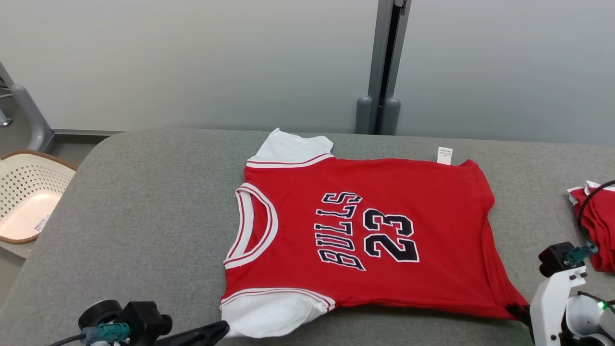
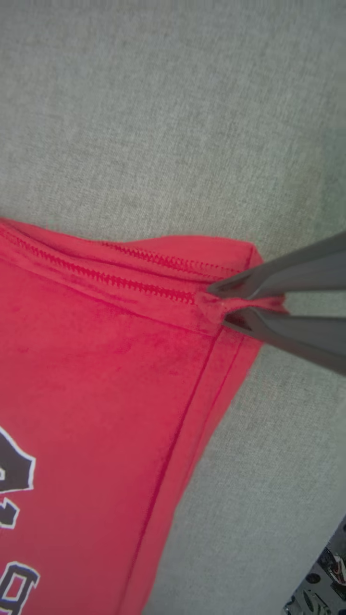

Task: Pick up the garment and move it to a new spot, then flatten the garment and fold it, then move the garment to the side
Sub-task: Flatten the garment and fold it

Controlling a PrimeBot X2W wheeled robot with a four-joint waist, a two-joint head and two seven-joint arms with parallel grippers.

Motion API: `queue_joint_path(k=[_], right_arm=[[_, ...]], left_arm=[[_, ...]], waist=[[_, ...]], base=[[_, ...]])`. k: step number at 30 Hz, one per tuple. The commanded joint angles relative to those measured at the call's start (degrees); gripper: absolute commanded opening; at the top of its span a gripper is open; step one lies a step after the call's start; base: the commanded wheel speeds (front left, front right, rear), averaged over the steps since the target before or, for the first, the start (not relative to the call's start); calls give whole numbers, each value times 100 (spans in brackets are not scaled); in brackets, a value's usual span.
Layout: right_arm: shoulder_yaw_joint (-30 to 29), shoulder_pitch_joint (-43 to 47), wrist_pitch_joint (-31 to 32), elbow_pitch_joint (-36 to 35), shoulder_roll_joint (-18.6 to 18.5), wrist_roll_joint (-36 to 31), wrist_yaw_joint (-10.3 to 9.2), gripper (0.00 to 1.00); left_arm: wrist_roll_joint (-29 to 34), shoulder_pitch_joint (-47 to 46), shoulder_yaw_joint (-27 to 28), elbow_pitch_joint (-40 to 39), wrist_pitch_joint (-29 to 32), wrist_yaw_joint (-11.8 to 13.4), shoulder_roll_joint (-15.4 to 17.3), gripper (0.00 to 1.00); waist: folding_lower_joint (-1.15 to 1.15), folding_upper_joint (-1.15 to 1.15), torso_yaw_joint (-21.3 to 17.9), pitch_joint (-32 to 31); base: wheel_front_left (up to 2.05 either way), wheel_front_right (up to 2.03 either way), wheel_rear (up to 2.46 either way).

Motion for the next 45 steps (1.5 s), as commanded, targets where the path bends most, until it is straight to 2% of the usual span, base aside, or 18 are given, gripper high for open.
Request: queue_joint_path(k=[1,8,15,23,33,43,44,45], right_arm=[[28,97,85,-90,-72,105,-12,0],[-13,-77,261,-547,-383,338,-13,0],[-54,-505,410,-700,-376,229,-12,0],[131,-1312,586,-736,-246,-286,-12,0],[354,-2250,463,-322,32,-713,-12,0],[650,-2689,258,-77,248,-763,-12,0],[641,-2727,220,5,276,-758,-13,11],[656,-2733,172,52,328,-742,-12,87]], left_arm=[[-34,69,2,-58,41,3,53,0],[-39,-172,5,-67,76,3,163,0],[-5,-791,15,290,-2,3,98,0],[-24,-1616,74,805,-51,3,76,0],[89,-2568,10,1680,11,3,-444,0],[355,-2821,2,2238,159,3,-788,0],[356,-2816,0,2294,150,3,-822,0],[361,-2812,-3,2332,144,3,-871,0]], waist=[[0,0,-8,0],[0,0,-101,47],[0,0,-251,173],[0,0,-469,709],[0,0,-531,1572],[0,0,-611,1913],[0,0,-619,1932],[0,0,-623,1944]], base=[[0,0,0],[0,0,0],[0,0,0],[0,0,0],[0,0,0],[0,0,0],[0,0,0],[0,0,0]])
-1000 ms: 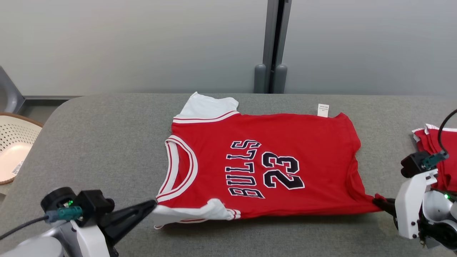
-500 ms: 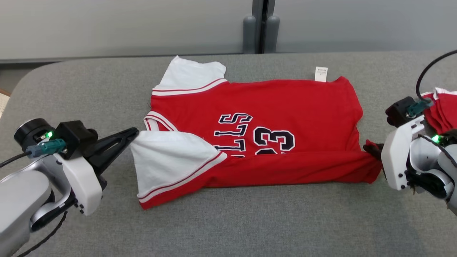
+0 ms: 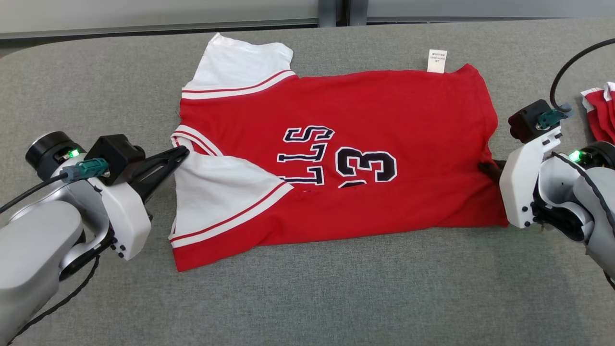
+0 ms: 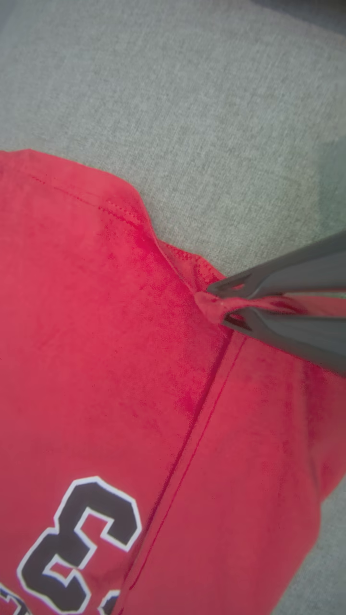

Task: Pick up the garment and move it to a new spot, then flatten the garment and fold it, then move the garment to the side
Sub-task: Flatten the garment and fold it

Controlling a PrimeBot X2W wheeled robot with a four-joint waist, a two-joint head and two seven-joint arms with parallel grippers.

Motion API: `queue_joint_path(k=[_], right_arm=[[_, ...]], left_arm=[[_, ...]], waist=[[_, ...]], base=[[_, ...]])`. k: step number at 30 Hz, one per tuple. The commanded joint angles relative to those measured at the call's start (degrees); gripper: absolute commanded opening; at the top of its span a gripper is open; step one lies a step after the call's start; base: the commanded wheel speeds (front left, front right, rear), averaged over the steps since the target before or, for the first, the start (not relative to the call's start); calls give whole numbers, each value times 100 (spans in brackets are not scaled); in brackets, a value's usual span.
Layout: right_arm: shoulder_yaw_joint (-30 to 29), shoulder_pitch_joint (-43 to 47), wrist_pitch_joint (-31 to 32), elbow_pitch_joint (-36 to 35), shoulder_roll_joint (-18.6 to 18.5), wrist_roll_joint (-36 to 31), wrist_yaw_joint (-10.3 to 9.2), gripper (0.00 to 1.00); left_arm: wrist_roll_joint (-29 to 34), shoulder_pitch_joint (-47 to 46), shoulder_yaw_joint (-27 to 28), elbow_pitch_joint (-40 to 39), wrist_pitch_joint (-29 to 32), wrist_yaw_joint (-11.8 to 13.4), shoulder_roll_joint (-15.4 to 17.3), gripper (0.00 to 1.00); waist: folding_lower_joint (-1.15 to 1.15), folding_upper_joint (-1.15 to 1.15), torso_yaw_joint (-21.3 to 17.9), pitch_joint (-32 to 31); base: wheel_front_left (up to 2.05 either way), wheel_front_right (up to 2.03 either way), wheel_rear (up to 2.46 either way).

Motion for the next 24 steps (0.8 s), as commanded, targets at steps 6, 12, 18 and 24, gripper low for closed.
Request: queue_joint_path(k=[6,12,18,24], right_arm=[[-34,-47,-520,208,134,71,-11,100],[-576,186,-1867,623,308,338,-11,100],[-953,429,-3718,919,419,-165,-10,100],[-2278,919,-3812,306,526,-1077,-8,100]], left_arm=[[-54,-215,2,645,-361,3,-216,84],[-575,-73,409,1554,-672,98,-611,100],[-395,559,2249,1230,-707,705,-976,100],[521,1935,4427,122,-709,1065,-1631,100]], waist=[[0,0,6,-5],[0,0,71,-255],[0,0,193,-539],[0,0,270,-845]], base=[[0,0,0],[0,0,0],[0,0,0],[0,0,0]])
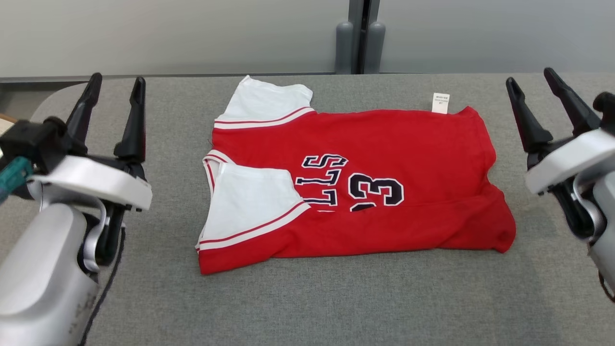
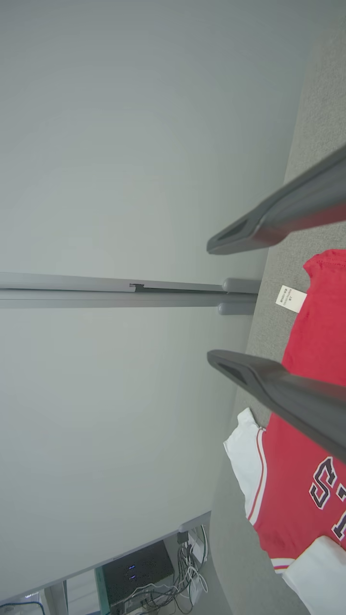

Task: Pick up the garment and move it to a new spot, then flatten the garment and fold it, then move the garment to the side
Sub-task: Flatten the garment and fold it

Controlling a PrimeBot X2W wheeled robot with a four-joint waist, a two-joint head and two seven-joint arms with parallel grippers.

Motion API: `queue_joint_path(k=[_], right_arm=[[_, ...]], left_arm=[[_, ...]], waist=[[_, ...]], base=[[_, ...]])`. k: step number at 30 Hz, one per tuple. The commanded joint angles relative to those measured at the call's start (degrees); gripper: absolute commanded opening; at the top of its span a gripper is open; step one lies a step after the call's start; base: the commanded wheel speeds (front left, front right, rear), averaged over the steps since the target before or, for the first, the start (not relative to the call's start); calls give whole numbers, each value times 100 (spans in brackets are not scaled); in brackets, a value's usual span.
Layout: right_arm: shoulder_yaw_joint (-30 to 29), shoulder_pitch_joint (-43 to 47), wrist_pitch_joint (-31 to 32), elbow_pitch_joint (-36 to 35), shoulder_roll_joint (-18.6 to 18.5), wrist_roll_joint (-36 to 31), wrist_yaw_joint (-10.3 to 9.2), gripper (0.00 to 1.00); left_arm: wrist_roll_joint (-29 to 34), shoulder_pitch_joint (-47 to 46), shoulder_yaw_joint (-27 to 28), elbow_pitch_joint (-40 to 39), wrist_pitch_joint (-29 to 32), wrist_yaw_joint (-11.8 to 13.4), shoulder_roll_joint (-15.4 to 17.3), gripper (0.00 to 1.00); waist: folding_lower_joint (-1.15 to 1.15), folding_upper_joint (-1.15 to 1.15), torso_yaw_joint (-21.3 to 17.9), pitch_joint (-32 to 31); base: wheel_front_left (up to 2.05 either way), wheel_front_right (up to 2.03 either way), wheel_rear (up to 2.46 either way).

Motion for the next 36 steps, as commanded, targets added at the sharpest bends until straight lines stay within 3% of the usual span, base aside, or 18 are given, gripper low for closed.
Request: queue_joint_path(k=[1,7,15,26,31,36], right_arm=[[-448,493,-16,-245,57,-397,-3,100],[-2177,1889,-17,-1309,680,-1571,-3,100],[-3539,3435,-17,-2571,1666,-2713,-3,100],[-3819,4009,-18,-2976,2100,-3230,-3,100],[-3776,3906,-18,-3008,2067,-3253,-3,100],[-3805,3853,-18,-2880,2012,-3246,-3,100]], left_arm=[[317,458,477,-296,-20,25,-218,100],[1216,1756,1805,-1087,-15,-216,-1158,100],[2273,2930,2703,-1225,-16,-818,-2287,100],[2623,3249,2683,-599,-16,-992,-2476,100],[2742,2999,2585,278,-17,-935,-2479,100],[2481,2785,2588,1226,-16,-895,-2481,100]], waist=[[0,0,49,-160],[0,0,127,-425],[0,0,190,-583],[0,0,34,-523],[0,0,-122,-452],[0,0,-261,-353]], base=[[0,0,0],[0,0,0],[0,0,0],[0,0,0],[0,0,0],[0,0,0]])
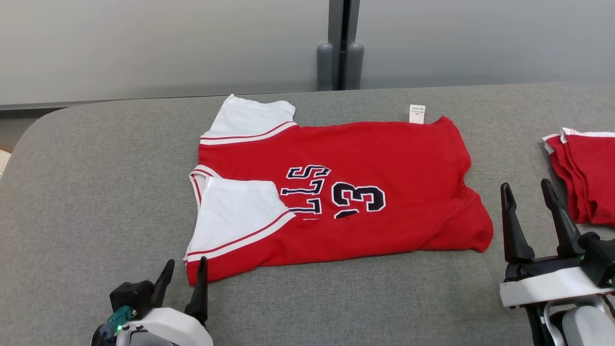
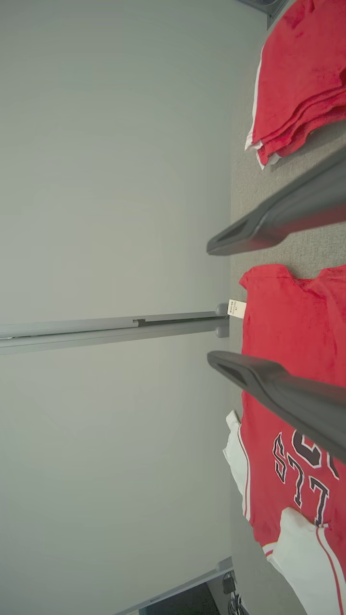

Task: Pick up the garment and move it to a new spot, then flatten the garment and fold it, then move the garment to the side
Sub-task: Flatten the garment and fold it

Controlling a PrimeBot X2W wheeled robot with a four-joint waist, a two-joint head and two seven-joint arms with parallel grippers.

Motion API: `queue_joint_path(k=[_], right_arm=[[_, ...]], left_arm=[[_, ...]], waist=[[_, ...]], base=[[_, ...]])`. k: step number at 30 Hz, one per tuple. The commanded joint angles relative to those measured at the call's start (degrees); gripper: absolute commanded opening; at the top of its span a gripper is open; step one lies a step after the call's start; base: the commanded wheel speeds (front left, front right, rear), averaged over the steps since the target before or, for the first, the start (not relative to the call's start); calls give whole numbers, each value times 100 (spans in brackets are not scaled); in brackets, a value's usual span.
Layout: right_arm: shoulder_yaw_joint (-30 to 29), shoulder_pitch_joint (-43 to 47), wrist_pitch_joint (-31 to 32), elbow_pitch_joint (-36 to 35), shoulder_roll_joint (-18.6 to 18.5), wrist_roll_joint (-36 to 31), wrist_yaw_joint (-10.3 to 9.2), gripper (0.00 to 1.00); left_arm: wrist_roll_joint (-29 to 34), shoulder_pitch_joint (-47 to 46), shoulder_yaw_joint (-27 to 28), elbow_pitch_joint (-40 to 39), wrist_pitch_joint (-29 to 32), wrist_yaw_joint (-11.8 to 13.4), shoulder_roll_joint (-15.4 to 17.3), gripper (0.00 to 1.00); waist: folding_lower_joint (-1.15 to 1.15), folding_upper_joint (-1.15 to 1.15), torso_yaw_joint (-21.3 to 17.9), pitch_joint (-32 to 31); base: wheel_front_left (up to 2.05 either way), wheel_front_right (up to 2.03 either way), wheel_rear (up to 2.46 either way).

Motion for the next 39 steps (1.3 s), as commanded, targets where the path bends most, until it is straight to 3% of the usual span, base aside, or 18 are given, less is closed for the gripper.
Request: queue_joint_path(k=[1,7,15,17,22,32,39], right_arm=[[-8,-63,-3,27,-34,-12,-3,100],[17,-93,-4,42,-81,-7,-3,100],[-2,-160,-4,94,-84,-76,-3,100],[-38,-156,-4,145,-78,-83,-3,100],[-120,-152,5,541,1,-61,-3,100],[-192,-520,583,1676,216,229,-3,100],[-263,-847,982,2456,441,559,-3,100]], left_arm=[[-22,-146,4,176,-8,41,21,100],[70,-436,121,990,-7,301,40,100],[19,-755,-9,1906,48,188,25,100],[-5,-825,-64,2065,56,130,23,0],[-76,-1041,-56,1936,16,25,78,0],[329,-744,327,176,-6,151,137,0],[460,-562,314,-137,-7,41,93,0]], waist=[[0,0,-53,39],[0,0,-176,125],[0,0,-227,183],[0,0,-211,184],[0,0,-143,171],[0,0,35,201],[0,0,159,254]], base=[[0,0,0],[0,0,0],[0,0,0],[0,0,0],[0,0,0],[0,0,0],[0,0,0]])
